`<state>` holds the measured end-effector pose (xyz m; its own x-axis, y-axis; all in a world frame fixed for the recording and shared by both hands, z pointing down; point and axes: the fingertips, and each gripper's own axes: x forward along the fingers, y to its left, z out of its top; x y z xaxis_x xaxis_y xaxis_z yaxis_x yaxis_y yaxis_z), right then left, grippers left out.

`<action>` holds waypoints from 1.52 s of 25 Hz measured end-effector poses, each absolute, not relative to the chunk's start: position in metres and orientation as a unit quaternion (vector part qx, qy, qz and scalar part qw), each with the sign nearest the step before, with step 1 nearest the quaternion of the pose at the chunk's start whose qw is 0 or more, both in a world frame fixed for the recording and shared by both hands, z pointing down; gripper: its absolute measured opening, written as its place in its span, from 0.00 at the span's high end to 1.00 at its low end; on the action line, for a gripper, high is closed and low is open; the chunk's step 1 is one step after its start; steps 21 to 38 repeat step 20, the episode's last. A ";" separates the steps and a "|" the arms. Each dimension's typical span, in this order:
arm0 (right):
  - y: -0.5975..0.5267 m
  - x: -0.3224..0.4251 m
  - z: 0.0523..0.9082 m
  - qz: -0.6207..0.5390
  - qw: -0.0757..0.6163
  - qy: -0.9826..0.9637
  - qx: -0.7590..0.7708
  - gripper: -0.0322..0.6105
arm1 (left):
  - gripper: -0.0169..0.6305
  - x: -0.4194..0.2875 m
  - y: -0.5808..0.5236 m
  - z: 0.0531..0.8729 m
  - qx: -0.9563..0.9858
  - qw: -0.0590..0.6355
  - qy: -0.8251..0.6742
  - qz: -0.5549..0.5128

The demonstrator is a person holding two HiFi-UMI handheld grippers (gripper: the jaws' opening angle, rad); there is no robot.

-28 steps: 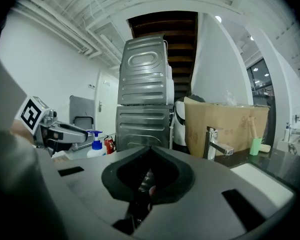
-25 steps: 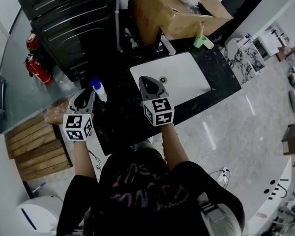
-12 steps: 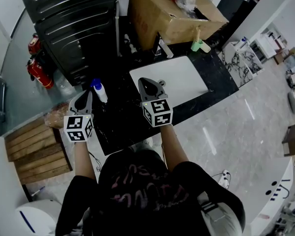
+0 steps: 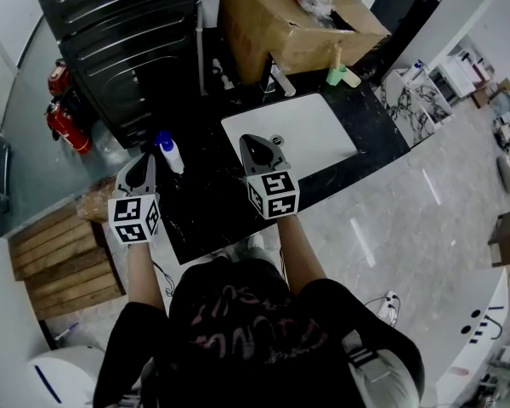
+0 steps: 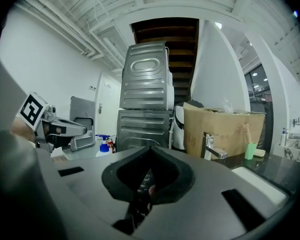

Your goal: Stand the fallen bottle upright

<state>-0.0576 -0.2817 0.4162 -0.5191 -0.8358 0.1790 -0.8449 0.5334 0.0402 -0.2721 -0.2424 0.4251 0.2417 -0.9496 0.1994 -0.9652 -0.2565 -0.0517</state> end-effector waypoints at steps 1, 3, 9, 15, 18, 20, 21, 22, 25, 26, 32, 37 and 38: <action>-0.281 -0.057 0.415 0.024 0.089 -0.871 0.482 0.93 | 0.95 -0.272 -0.242 0.423 0.786 0.041 -0.610 0.092; -0.279 -0.055 0.414 0.021 0.091 -0.871 0.482 0.93 | 0.95 -0.270 -0.240 0.420 0.785 0.037 -0.612 0.087; -0.277 -0.048 0.412 0.022 0.085 -0.870 0.486 0.93 | 0.95 -0.265 -0.237 0.412 0.785 0.027 -0.614 0.084; -0.274 -0.047 0.411 0.018 0.085 -0.871 0.484 0.93 | 0.95 -0.264 -0.234 0.410 0.781 0.026 -0.618 0.084; -0.273 -0.047 0.411 0.017 0.086 -0.872 0.482 0.93 | 0.95 -0.263 -0.233 0.411 0.780 0.024 -0.619 0.087; -0.272 -0.046 0.413 0.018 0.086 -0.872 0.482 0.93 | 0.95 -0.262 -0.231 0.413 0.780 0.025 -0.620 0.087; -0.272 -0.046 0.413 0.018 0.086 -0.872 0.482 0.93 | 0.95 -0.262 -0.231 0.413 0.780 0.025 -0.620 0.087; -0.272 -0.046 0.413 0.018 0.086 -0.872 0.482 0.93 | 0.95 -0.262 -0.231 0.413 0.780 0.025 -0.620 0.087; -0.272 -0.046 0.413 0.018 0.086 -0.872 0.482 0.93 | 0.95 -0.262 -0.231 0.413 0.780 0.025 -0.620 0.087; -0.272 -0.046 0.413 0.018 0.086 -0.872 0.482 0.93 | 0.95 -0.262 -0.231 0.413 0.780 0.025 -0.620 0.087; -0.272 -0.046 0.413 0.018 0.086 -0.872 0.482 0.93 | 0.95 -0.262 -0.231 0.413 0.780 0.025 -0.620 0.087; -0.272 -0.046 0.413 0.018 0.086 -0.872 0.482 0.93 | 0.95 -0.262 -0.231 0.413 0.780 0.025 -0.620 0.087; -0.272 -0.046 0.413 0.018 0.086 -0.872 0.482 0.93 | 0.95 -0.262 -0.231 0.413 0.780 0.025 -0.620 0.087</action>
